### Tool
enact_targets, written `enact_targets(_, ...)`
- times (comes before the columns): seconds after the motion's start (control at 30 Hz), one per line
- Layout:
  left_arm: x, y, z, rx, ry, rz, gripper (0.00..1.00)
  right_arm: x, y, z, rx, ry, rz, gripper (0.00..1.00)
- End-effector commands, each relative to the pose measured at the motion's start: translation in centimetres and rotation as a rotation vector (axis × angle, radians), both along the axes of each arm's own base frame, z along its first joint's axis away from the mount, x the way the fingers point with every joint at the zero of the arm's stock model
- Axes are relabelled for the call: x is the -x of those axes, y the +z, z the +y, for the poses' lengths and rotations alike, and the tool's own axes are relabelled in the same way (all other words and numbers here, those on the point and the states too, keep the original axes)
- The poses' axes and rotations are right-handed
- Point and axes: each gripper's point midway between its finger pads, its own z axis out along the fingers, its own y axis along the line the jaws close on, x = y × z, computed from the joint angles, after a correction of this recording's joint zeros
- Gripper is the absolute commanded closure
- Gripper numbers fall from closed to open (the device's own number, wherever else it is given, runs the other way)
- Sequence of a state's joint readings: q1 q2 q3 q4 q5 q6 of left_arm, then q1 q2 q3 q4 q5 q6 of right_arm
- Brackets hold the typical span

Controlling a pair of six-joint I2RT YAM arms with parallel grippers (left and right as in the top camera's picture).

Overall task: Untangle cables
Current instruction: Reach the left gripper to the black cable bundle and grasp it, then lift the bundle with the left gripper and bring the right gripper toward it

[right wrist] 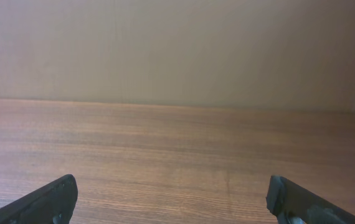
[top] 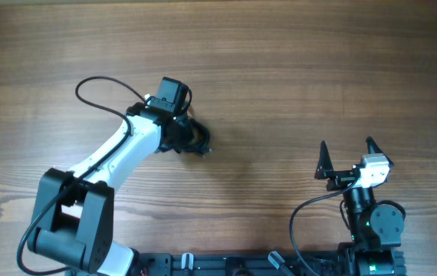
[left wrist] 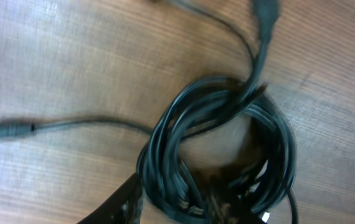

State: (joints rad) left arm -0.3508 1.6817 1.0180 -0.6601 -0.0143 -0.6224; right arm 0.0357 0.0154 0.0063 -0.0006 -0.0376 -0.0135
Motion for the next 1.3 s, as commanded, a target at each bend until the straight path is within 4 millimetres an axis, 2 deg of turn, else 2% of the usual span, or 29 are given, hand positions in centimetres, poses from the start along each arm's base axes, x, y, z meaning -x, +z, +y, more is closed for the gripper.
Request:
enact_targets(0.0,-0.7,-1.3,1.0,-0.091,-0.178,-0.02,0.68,0.1,0.2,0.2,0.01,0.011,-0.009,0.0)
enact_targets(0.07,-1.3,-2.4,1.3,-0.133,-0.242,-0.022,0.67,0.1,0.2,0.2,0.01,0.012,-0.009,0.0)
enact_targets(0.17,-1.5,-4.1,2.7,-0.209,-0.221,0.006,0.68,0.1,0.2,0.2,0.01,0.012,-0.009,0.0)
enact_targets(0.23,-1.7,-4.5,3.3,-0.226,-0.208,0.008,0.78,0.1,0.2,0.2,0.01,0.012,-0.009,0.0)
enact_targets(0.27,-2.0,-4.5,3.5,-0.224,-0.199,0.0,0.96,0.1,0.2,0.2,0.01,0.012,-0.009,0.0)
enact_targets(0.33,-2.4,-4.1,3.6,-0.228,-0.193,-0.014,0.96,0.1,0.2,0.2,0.01,0.011,-0.01,0.0)
enact_targets(0.4,-3.0,-2.5,4.4,-0.281,-0.199,-0.045,0.96,0.1,0.2,0.2,0.01,0.011,-0.01,0.0)
enact_targets(0.5,-4.4,3.1,4.0,-0.306,-0.328,-0.148,0.96,0.1,0.2,0.2,0.01,0.012,-0.009,0.0)
enact_targets(0.53,-4.3,5.4,3.2,-0.295,-0.432,-0.199,0.96,0.1,0.2,0.2,0.01,0.011,-0.01,0.0)
enact_targets(0.6,-2.8,7.8,1.5,-0.245,-0.667,-0.244,0.96,0.1,0.2,0.2,0.01,0.012,-0.009,0.0)
enact_targets(0.63,-1.6,8.7,0.6,-0.211,-0.793,-0.256,0.96,0.1,0.2,0.2,0.01,0.011,-0.01,0.0)
enact_targets(0.7,-0.6,10.1,-0.4,-0.179,-0.91,-0.305,0.96,0.1,0.2,0.2,0.01,0.011,-0.01,0.0)
enact_targets(0.9,0.4,10.7,-2.8,-0.13,-1.22,-0.393,0.96,0.1,0.2,0.6,-0.002,0.036,-0.01,0.0)
enact_targets(0.97,0.5,10.7,-3.0,-0.129,-1.253,-0.402,0.96,0.3,0.4,1.9,-0.124,0.112,-0.002,0.0)
enact_targets(1.0,0.5,10.7,-3.0,-0.132,-1.258,-0.403,0.96,0.4,0.5,2.5,-0.327,0.149,0.028,0.0)
enact_targets(1.03,0.5,10.6,-3.0,-0.142,-1.288,-0.405,0.96,0.5,0.4,3.0,-0.655,0.172,0.09,0.0)
enact_targets(1.07,0.5,10.4,-3.1,-0.147,-1.312,-0.403,0.96,0.6,0.2,3.5,-0.897,0.19,0.152,0.0)
enact_targets(1.1,0.5,10.2,-3.3,-0.144,-1.315,-0.399,0.93,0.7,-0.1,4.3,-1.106,0.212,0.228,0.0)
enact_targets(1.13,0.4,9.9,-3.3,-0.141,-1.314,-0.391,0.6,0.7,-0.4,4.5,-1.215,0.208,0.271,0.0)
enact_targets(1.17,0.4,9.8,-3.3,-0.138,-1.308,-0.388,0.0,0.6,-0.8,4.5,-1.271,0.194,0.297,0.0)
enact_targets(1.27,0.4,9.9,-3.2,-0.091,-1.182,-0.362,0.0,0.0,-2.5,3.8,-1.258,0.109,0.331,0.0)
